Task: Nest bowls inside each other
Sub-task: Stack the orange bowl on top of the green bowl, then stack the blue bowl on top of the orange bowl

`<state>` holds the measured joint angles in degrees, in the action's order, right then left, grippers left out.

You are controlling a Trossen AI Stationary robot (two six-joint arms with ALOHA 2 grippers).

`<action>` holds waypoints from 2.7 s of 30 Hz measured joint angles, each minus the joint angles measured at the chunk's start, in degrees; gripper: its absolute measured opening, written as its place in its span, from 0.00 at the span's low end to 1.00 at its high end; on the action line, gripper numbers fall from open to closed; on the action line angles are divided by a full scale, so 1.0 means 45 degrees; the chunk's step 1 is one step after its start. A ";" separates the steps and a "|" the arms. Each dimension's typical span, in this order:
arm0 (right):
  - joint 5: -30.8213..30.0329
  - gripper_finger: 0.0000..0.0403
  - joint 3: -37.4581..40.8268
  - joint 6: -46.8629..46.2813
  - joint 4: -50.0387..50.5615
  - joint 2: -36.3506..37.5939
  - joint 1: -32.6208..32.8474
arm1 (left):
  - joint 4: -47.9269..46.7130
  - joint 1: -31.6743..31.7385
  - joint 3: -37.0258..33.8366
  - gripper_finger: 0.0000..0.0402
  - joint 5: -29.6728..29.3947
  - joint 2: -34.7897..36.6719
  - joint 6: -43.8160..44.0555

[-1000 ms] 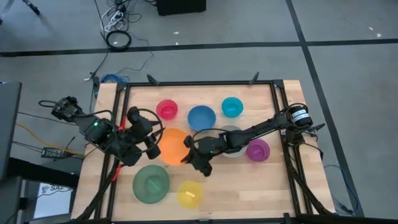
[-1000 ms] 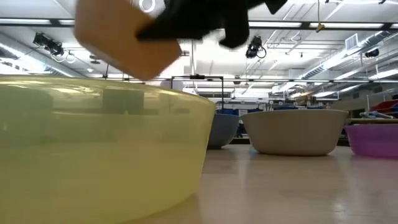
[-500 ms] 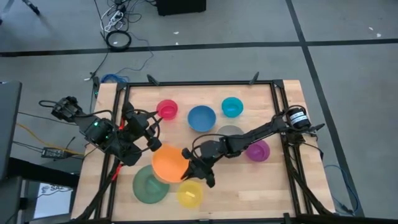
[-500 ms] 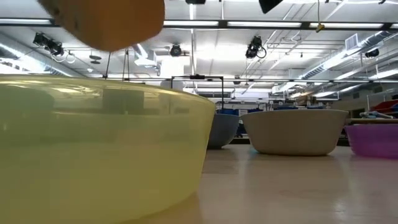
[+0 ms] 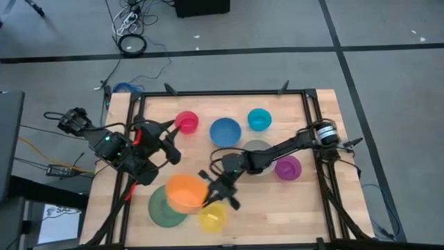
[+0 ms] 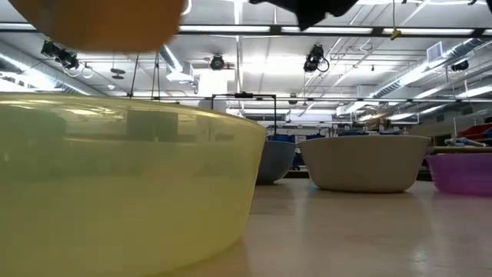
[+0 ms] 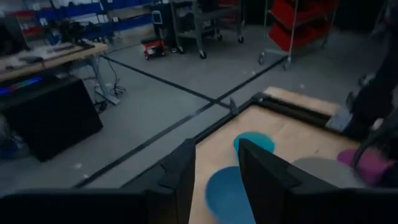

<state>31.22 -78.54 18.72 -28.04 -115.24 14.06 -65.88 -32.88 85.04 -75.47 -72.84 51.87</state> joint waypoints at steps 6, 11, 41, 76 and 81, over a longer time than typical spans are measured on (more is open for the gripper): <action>0.0088 0.00 -0.1390 -0.0540 0.0072 -0.1183 0.0009 | 0.0708 0.0036 0.0004 0.33 -0.0137 0.0000 0.1246; 0.0140 0.00 -0.2186 -0.0586 0.0564 -0.1858 0.0010 | 0.1554 0.0033 0.0017 0.33 -0.0168 0.0149 0.1241; -0.3604 0.22 -0.3172 0.0839 0.3734 -0.2538 0.0259 | 0.1577 0.0033 0.0434 0.33 0.0902 0.0151 0.0208; -0.7956 0.22 0.4866 -0.6769 1.4491 1.1097 -0.1551 | -0.4057 0.0040 0.0412 0.33 0.5782 -0.2323 0.2093; -0.9471 0.22 0.5552 -0.6775 1.4323 1.2211 -0.1351 | -0.2521 0.0314 0.0412 0.33 0.5686 -0.2897 0.0930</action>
<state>-11.40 -53.56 -11.77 36.41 -60.30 7.98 -77.22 -31.46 86.89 -49.88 -85.88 56.05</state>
